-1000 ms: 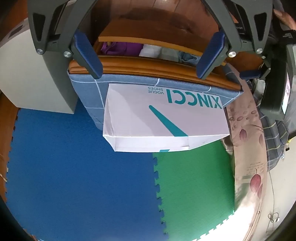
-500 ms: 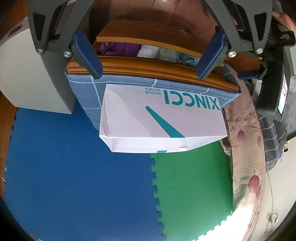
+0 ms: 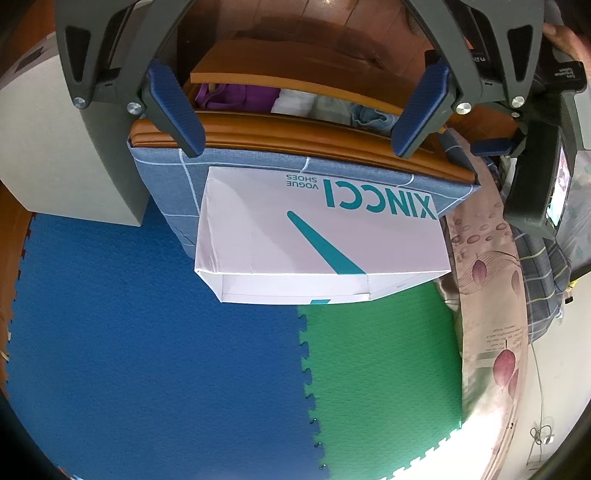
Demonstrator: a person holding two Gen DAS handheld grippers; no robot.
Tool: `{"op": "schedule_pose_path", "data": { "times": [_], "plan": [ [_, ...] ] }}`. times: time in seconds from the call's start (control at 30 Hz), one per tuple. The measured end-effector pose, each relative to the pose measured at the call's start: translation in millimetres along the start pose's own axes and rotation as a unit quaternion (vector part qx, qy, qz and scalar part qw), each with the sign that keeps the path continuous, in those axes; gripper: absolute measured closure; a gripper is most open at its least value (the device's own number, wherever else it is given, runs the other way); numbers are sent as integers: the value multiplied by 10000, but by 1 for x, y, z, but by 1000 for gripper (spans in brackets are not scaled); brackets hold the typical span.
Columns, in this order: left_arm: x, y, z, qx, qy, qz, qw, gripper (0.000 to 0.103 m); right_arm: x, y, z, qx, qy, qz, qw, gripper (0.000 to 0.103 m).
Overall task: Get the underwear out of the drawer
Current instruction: 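Move the left tool toward the open drawer below the white box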
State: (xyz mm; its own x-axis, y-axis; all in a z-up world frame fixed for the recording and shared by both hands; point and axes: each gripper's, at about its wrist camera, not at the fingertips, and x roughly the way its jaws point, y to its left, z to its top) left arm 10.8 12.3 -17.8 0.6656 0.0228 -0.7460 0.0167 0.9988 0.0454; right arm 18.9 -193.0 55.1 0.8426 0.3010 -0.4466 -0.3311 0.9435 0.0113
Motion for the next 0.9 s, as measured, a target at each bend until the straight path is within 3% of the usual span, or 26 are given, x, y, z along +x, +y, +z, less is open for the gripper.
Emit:
{"op": "schedule_pose_path", "data": {
  "times": [0.27,0.47,0.57,0.7,0.9],
  "plan": [
    [-1,2,4,-251,-89,-39,9996,1,-7,-9,14,102,-120,91,9998,0],
    [8,6,1,-592,-50,-82,9982,1,-10,-12,34,-496,-365,276,9977,0],
    [13,8,-1,-722,-11,-88,9974,1,-9,-19,34,-499,-491,335,9970,0],
    [20,10,-3,-853,37,-89,9963,1,7,-23,26,-367,-125,308,9988,0],
    [28,11,-7,-941,146,-120,9954,1,-1,-21,32,-275,-205,482,9983,0]
  ]
}}
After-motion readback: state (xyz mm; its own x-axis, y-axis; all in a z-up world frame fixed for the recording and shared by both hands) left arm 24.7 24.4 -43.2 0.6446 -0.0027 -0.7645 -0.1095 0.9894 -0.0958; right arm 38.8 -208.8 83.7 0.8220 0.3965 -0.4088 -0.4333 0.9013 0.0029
